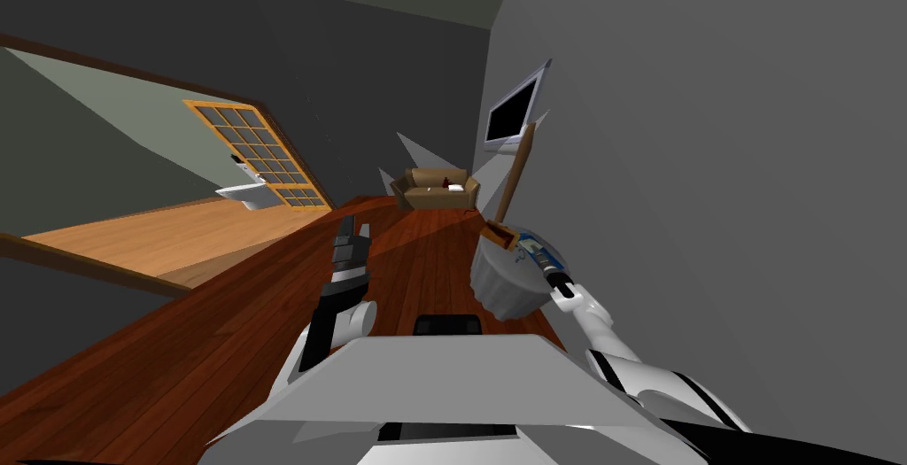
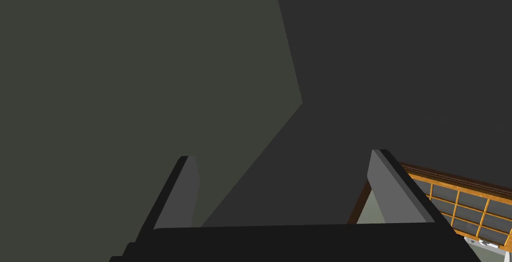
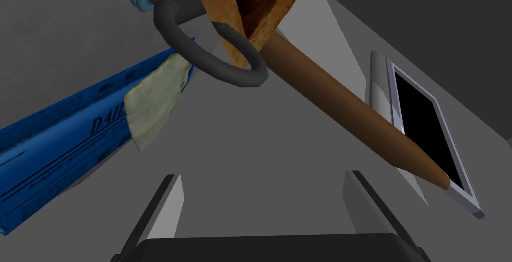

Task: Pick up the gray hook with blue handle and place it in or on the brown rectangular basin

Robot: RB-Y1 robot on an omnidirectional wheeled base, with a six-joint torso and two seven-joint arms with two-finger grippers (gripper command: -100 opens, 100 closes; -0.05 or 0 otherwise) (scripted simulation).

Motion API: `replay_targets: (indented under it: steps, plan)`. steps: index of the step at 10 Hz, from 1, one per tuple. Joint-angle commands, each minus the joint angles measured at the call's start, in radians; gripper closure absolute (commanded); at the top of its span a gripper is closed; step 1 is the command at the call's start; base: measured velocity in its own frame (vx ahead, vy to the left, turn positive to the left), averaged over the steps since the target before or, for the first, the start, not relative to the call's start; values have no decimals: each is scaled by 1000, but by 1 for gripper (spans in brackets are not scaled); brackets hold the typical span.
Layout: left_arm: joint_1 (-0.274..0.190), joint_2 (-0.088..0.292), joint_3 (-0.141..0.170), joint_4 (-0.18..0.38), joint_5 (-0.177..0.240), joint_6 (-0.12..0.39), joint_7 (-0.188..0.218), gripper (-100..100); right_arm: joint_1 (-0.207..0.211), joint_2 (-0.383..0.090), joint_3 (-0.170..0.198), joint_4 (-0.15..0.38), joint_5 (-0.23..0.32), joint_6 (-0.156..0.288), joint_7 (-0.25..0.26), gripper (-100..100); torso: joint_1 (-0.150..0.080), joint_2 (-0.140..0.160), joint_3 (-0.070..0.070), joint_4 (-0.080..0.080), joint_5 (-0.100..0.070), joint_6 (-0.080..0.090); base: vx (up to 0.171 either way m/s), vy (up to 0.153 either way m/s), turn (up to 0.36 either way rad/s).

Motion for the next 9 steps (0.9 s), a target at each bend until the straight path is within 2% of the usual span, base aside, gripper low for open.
replay_targets:
  steps: [1,2,3,4,5,6,7,8,9]
  plan:
    - [0,0,0,0,0,0,0,0,-1,-3,-1,7,18,-9,33,-100,0,0,0,0,0,0,2,-4,-12]
    - [0,0,0,0,0,0,0,0,11,-19,-3,20,63,-47,70,-100,0,0,0,0,0,0,3,-2,101]
    - [0,0,0,0,0,0,0,0,11,-19,-3,20,80,-47,94,-100,0,0,0,0,0,0,4,-6,62]
    - [0,0,0,0,0,0,0,0,23,-35,-5,34,115,-86,122,-100,0,0,0,0,0,0,5,-7,123]
    - [0,0,0,0,0,0,0,0,23,-35,-5,34,141,-86,150,-100,0,0,0,0,0,0,6,-10,65]
    - [0,0,0,0,0,0,0,0,23,-35,-5,34,141,-86,165,-100,0,0,0,0,0,0,0,0,0]
    - [0,0,0,0,0,0,0,0,34,-50,-7,47,186,-124,201,-100,0,0,0,0,0,0,6,-3,109]
    - [0,0,0,0,0,0,0,0,34,-50,-7,47,202,-124,228,-100,0,0,0,0,0,0,5,-9,77]
    - [0,0,0,0,0,0,0,0,46,-65,-9,59,238,-162,255,-100,0,0,0,0,0,0,5,-12,115]
